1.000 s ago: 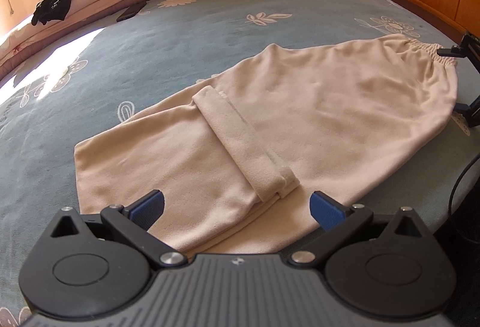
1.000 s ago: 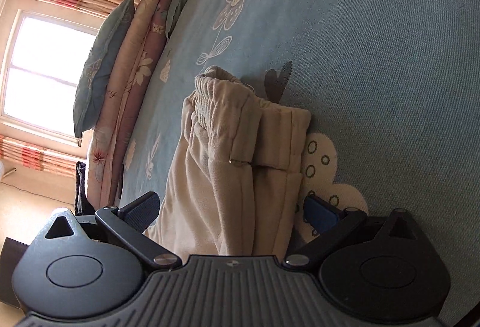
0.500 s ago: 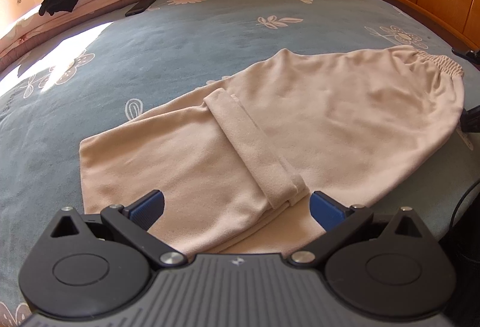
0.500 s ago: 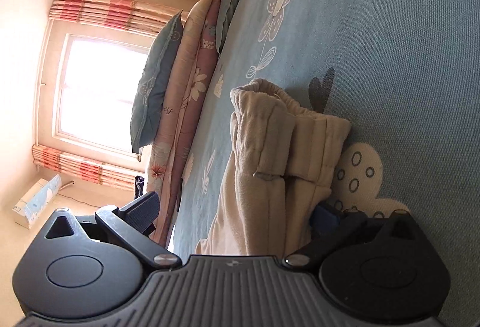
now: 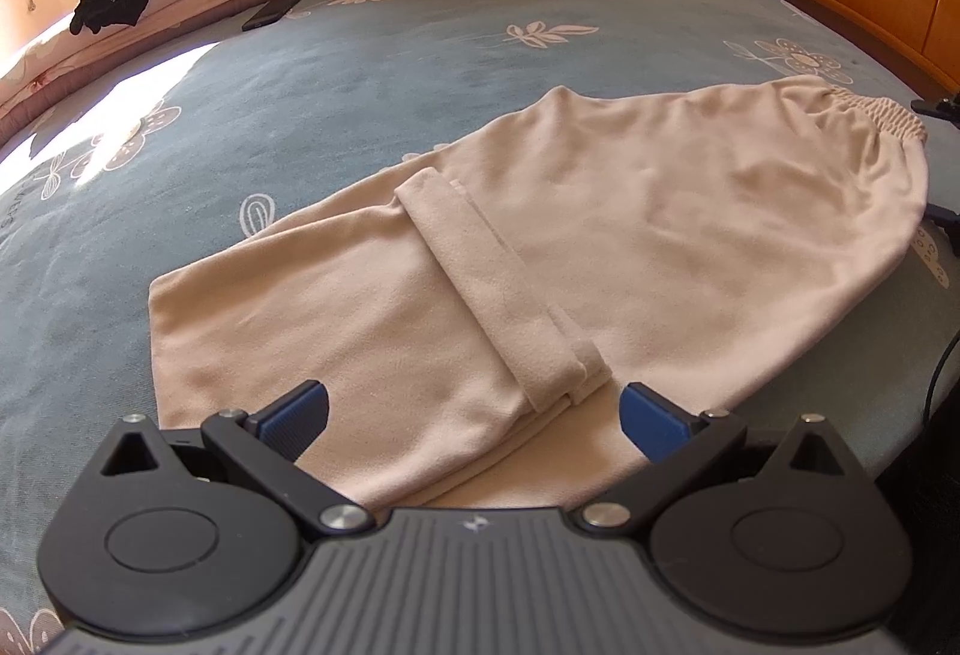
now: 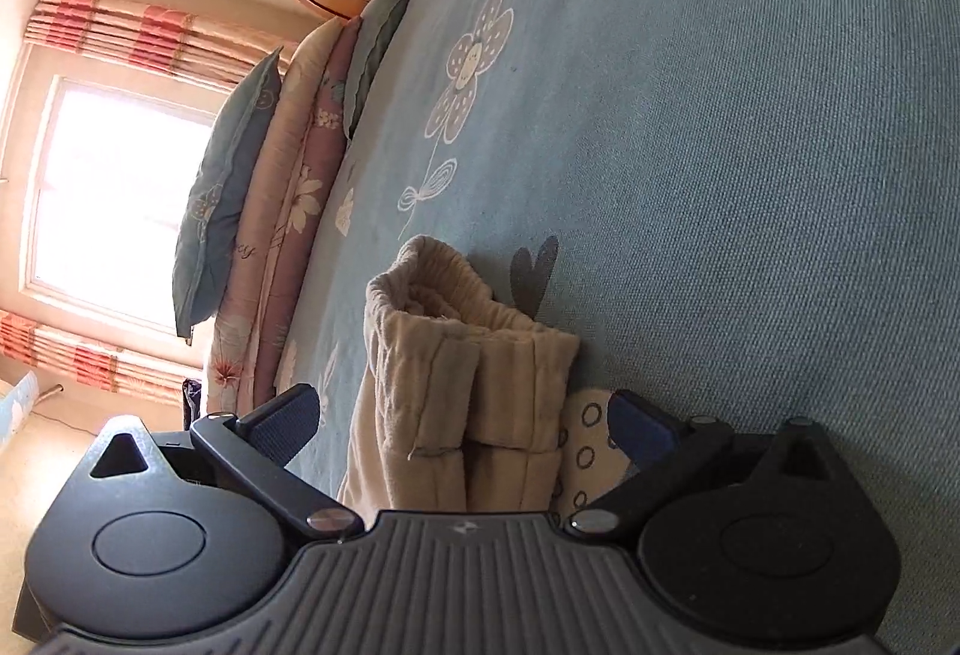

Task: Fold clothes
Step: 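Lift the sweatpants up by the waistband with the right tool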

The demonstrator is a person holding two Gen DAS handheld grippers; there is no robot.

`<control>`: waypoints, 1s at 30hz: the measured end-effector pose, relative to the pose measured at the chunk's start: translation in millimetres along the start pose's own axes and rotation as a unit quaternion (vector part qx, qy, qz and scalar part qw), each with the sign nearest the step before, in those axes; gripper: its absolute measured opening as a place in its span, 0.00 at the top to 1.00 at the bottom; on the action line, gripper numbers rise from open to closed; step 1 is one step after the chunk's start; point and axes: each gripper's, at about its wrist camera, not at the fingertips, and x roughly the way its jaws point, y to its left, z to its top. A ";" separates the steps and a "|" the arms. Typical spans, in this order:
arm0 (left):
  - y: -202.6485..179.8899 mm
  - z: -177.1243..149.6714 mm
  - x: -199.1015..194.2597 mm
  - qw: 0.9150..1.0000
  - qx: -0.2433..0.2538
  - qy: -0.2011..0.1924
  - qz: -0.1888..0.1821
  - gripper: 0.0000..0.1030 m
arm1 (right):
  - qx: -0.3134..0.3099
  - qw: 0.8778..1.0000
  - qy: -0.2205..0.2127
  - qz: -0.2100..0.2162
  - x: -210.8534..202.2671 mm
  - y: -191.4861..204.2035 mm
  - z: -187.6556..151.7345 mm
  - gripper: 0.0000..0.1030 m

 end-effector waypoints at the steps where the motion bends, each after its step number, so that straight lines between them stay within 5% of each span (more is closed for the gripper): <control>1: -1.6 -0.3 0.6 1.000 0.002 0.001 -0.001 0.01 | -0.001 1.000 0.004 -0.003 3.3 0.3 2.7 0.00; 9: -6.0 -0.7 0.3 1.000 0.008 0.002 -0.002 0.01 | 0.003 0.999 0.031 -0.007 21.1 2.2 18.4 0.00; 15: -3.7 0.1 4.3 1.000 0.002 0.008 0.001 0.01 | 0.010 0.997 0.057 0.048 3.0 -5.8 0.4 0.00; 21: -27.0 22.7 -14.8 0.997 0.046 -0.054 -0.035 0.01 | -0.039 0.998 0.056 0.007 9.3 8.1 -8.3 0.00; 25: -85.4 48.7 -18.1 0.980 0.160 -0.106 -0.058 0.01 | -0.066 0.996 0.061 0.021 4.5 5.6 -12.5 0.00; 30: -179.8 69.1 -1.1 0.940 0.297 -0.145 -0.091 0.01 | -0.015 0.995 0.089 0.041 -12.4 -5.5 -12.4 0.00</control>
